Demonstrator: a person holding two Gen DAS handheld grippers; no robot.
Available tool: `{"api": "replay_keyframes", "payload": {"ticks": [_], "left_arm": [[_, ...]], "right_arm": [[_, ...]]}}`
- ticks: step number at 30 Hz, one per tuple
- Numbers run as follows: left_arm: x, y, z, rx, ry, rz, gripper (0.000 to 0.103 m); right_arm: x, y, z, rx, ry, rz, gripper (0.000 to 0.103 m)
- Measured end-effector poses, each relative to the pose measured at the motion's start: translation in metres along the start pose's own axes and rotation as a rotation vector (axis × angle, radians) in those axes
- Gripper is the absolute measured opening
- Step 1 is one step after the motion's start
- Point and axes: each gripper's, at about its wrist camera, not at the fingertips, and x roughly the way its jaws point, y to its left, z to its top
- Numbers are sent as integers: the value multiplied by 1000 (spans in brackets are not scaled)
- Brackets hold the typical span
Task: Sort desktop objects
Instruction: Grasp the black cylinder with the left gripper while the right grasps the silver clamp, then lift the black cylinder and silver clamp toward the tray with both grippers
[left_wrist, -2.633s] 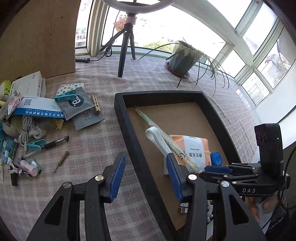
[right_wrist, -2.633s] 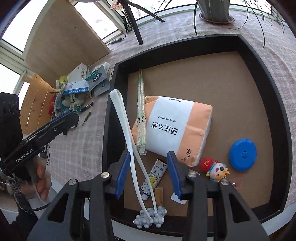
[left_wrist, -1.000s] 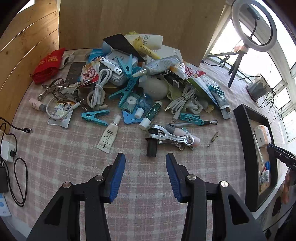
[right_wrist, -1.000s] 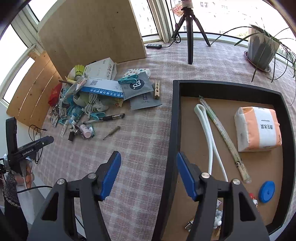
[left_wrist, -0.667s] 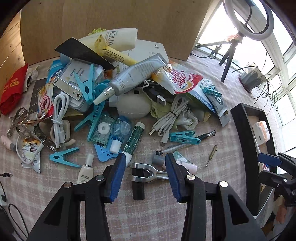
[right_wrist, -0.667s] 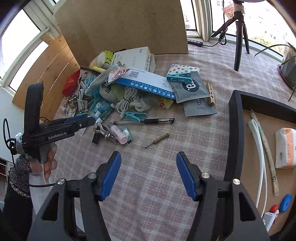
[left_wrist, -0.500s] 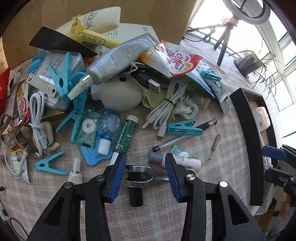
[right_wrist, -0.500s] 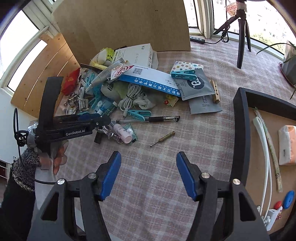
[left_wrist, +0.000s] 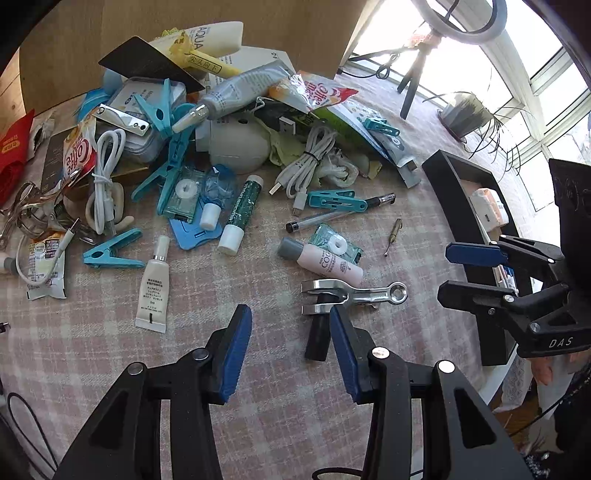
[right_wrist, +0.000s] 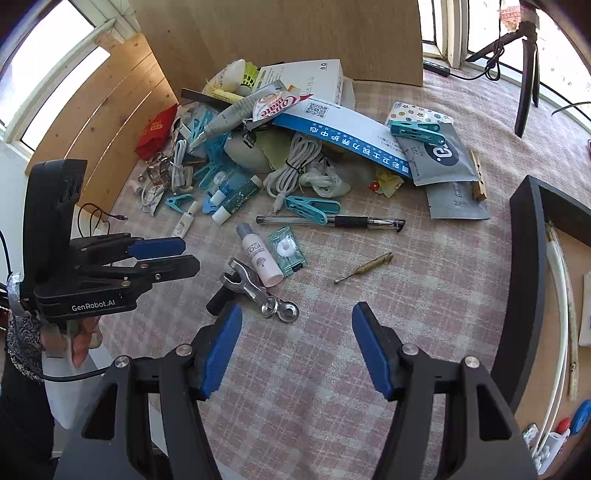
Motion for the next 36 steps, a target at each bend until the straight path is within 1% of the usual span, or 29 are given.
{"api": "replay_keyframes", "payload": {"ticks": [2,4,6,7,8,10,11,12,13,15,16,17,18,22,26,31,33,36], "left_arm": [[5,-3,-8,8,12,11,41],[11,-6,-11,-1,19,-1,41],[18,-12,-13,4,27,-7,41],[22,-16,-14,13,33,-5,41],[25,-20,-14,22,39,-1,41],[31,-26,-14,38,45,10,40],[34,-29,-14,47,47,21,38],[36,-30,-14,53,50,29,33],[39,-32,-14,55,56,33,30],[43,-33,-15,58,66,37,22],[43,-34,-17,67,60,46,21],[43,-34,-18,74,60,53,18],[43,-33,-19,74,66,51,15],[38,-27,-24,83,70,68,15],[30,-15,-32,65,65,84,15],[22,-1,-40,36,60,87,15],[21,2,-42,30,65,94,15],[19,8,-45,20,64,99,15]], "right_arm": [[11,12,4,-54,24,-15,61],[22,22,8,-96,38,-20,59],[34,28,11,-135,64,-30,54],[40,29,13,-141,81,-38,47],[46,30,14,-145,100,-39,43],[55,30,15,-147,130,-34,43],[59,30,15,-147,141,-29,42],[62,30,15,-145,150,-24,42],[64,30,15,-140,158,-18,41],[68,29,13,-132,172,-9,37],[69,29,11,-131,179,-11,35],[70,29,10,-131,186,-8,33],[70,29,8,-131,191,0,32],[65,31,2,-145,188,-10,32],[47,28,-2,-155,153,-21,32],[28,23,2,-127,111,6,33],[32,25,9,-128,111,-2,34],[48,33,17,-141,139,4,36]]}}
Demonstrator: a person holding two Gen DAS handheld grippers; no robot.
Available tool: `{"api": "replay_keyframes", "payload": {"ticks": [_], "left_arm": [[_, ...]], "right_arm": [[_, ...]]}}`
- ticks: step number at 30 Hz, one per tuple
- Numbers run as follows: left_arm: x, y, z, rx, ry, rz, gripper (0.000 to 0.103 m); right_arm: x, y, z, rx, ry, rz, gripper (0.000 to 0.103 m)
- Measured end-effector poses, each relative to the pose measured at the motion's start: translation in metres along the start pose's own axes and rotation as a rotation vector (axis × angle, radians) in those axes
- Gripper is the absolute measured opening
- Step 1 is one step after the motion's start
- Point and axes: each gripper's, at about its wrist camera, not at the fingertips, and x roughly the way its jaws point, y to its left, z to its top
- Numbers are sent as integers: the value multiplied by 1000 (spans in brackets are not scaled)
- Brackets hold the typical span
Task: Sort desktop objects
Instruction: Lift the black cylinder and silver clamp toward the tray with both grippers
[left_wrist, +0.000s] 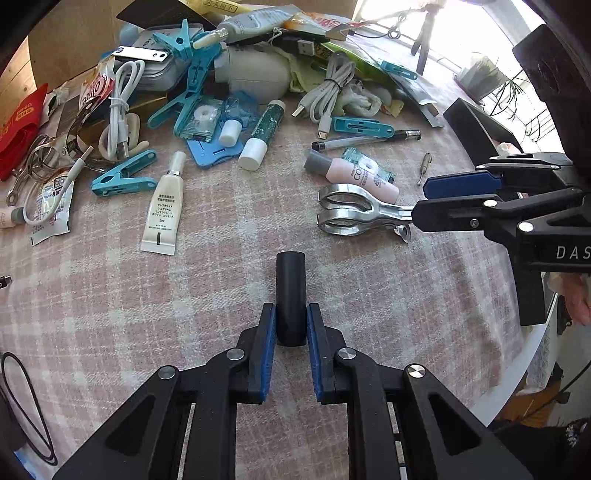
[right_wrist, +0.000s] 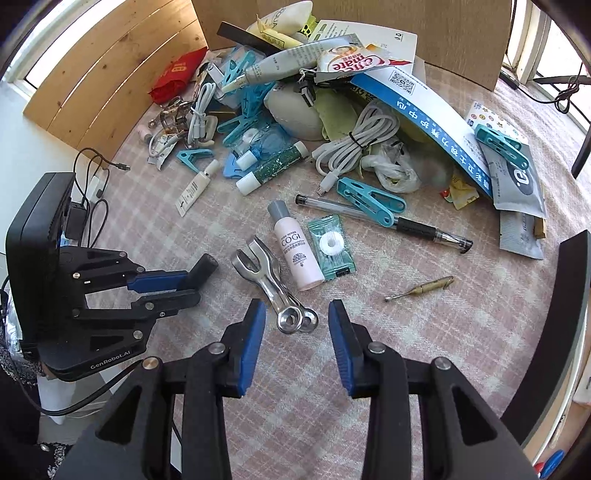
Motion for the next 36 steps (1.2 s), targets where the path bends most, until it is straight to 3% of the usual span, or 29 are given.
{"api": "replay_keyframes", "payload": {"ticks": [5,9,16,18,19,21,27,29,36], "left_arm": [[-4,6,-4,-14,-8,8,15],[-5,11,-6,-32,-10,8,15],[1,3,3,-34,-19,20,20],[2,2,5,-32,-19,21,19],[2,2,5,-36,-20,22,19],[1,5,3,-60,-28,12,16],[-2,1,-16,-171,-71,-70,16],[0,-9,-20,-172,-74,-77,16],[-5,-33,-16,-157,-94,-92,16]], "right_arm": [[27,11,6,-28,57,-34,36],[36,17,6,-18,97,30,36],[39,26,11,-45,74,-37,36],[39,30,9,-70,72,-64,33],[38,31,6,-83,72,-86,26],[35,32,-1,-96,76,-93,18],[17,9,-31,35,13,-35,17],[8,1,-46,87,-27,-6,17],[-27,-18,-88,159,-101,-40,17]]}}
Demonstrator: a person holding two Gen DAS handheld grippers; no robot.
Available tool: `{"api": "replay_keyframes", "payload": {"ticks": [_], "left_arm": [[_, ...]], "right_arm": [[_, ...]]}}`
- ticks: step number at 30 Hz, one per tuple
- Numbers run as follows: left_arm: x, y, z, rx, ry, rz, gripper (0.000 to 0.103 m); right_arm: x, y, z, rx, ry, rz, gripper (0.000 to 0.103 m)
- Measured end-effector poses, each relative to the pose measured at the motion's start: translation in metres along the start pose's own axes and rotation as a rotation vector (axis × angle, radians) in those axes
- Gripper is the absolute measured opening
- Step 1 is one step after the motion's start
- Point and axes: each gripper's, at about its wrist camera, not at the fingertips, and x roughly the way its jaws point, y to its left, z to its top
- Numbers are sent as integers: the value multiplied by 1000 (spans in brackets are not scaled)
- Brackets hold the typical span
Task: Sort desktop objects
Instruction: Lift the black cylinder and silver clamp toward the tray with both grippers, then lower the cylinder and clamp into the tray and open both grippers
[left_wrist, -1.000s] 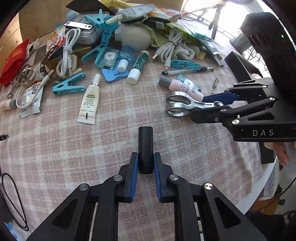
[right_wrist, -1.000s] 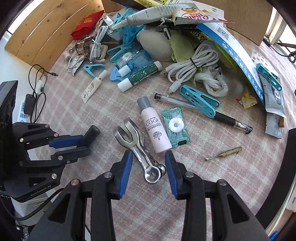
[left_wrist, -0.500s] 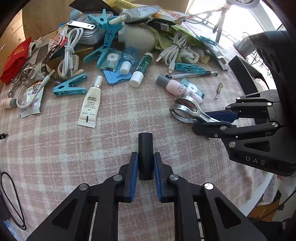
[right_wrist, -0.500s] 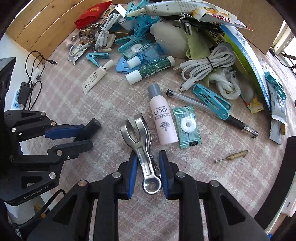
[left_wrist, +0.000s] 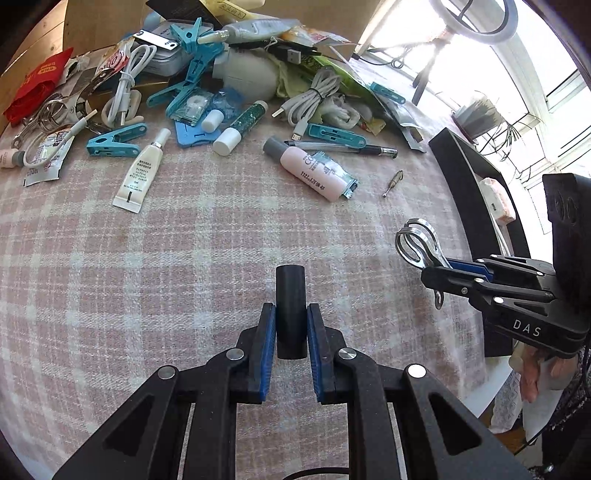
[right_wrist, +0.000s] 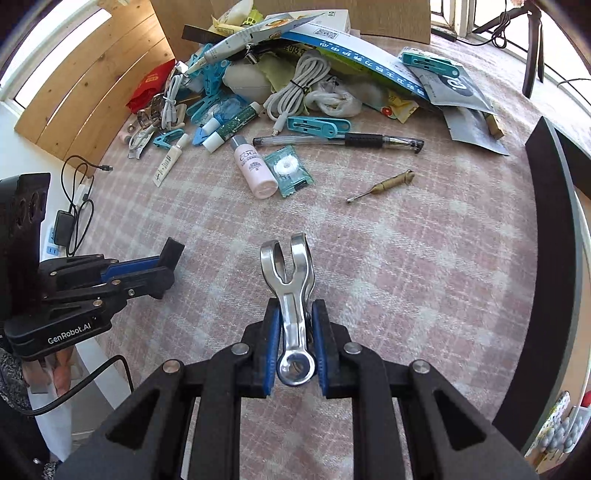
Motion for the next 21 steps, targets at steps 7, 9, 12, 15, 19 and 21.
{"api": "replay_keyframes", "payload": {"ticks": [7,9,12,15,19,21], "left_arm": [[3,-64,16,84,-12,-68,16],[5,-91,20,122,-12,-95,16],[12,-136,25,190,-2,-147,16],[22,-181,26,256,16,-183,16],[35,-240,24,338,39,-238,16],[40,-268,22,380,48,-256,16]], "right_arm": [[-52,-64,-23,93,-103,-24,17],[-62,-74,-29,124,-127,-45,17],[-88,-107,-48,186,-159,-74,17],[-103,-138,-65,242,-184,-103,17],[-127,-181,-92,332,-220,-153,17],[-138,-201,-104,370,-236,-172,17]]}}
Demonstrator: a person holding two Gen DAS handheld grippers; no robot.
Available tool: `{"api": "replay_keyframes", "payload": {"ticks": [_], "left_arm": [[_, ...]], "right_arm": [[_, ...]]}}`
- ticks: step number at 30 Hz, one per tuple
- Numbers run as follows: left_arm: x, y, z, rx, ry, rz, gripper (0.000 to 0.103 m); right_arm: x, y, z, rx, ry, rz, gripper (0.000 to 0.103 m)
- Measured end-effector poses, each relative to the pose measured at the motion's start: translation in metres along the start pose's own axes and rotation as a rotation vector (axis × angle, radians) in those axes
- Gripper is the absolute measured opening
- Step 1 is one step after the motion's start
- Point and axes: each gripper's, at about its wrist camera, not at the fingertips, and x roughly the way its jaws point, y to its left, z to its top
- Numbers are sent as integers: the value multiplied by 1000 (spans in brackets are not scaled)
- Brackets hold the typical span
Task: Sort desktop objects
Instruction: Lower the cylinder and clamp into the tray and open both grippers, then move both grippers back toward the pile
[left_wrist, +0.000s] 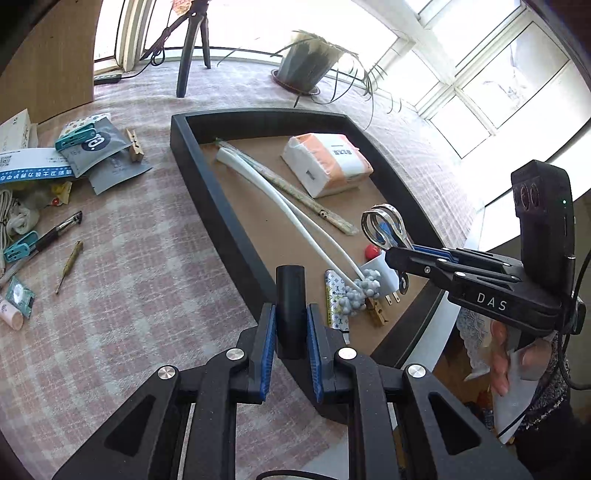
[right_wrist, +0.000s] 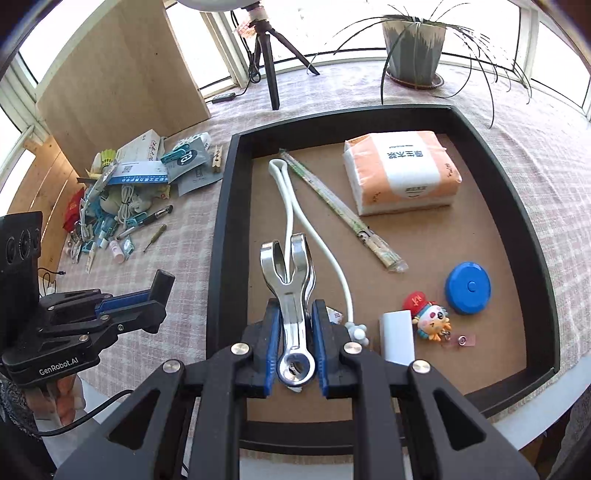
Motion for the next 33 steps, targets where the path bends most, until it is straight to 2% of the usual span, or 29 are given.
{"api": "replay_keyframes", "payload": {"ticks": [8,14,16,17,19,26,33], "left_arm": [[38,-61,17,100,42,-33,16],[51,-74,18,130,75,-15,15],[49,-71,18,119,71,1,15],[48,-67,18,108,67,4,15],[41,-56,17,89,53,30,15],[4,24,10,-63,2,154,15],[-45,127,-6,-250,-47,300,15]], "right_arm": [[-19,-66,-5,103,-26,-66,17],[-23,-82,-6,120,-30,-83,18],[-25,-82,-5,118,-29,-90,23],[-25,-81,-4,120,-30,-93,31],[-28,-77,-2,125,-42,-84,38],[-20,-32,14,85,-37,-32,38],[5,54,32,-24,-9,29,38]]}}
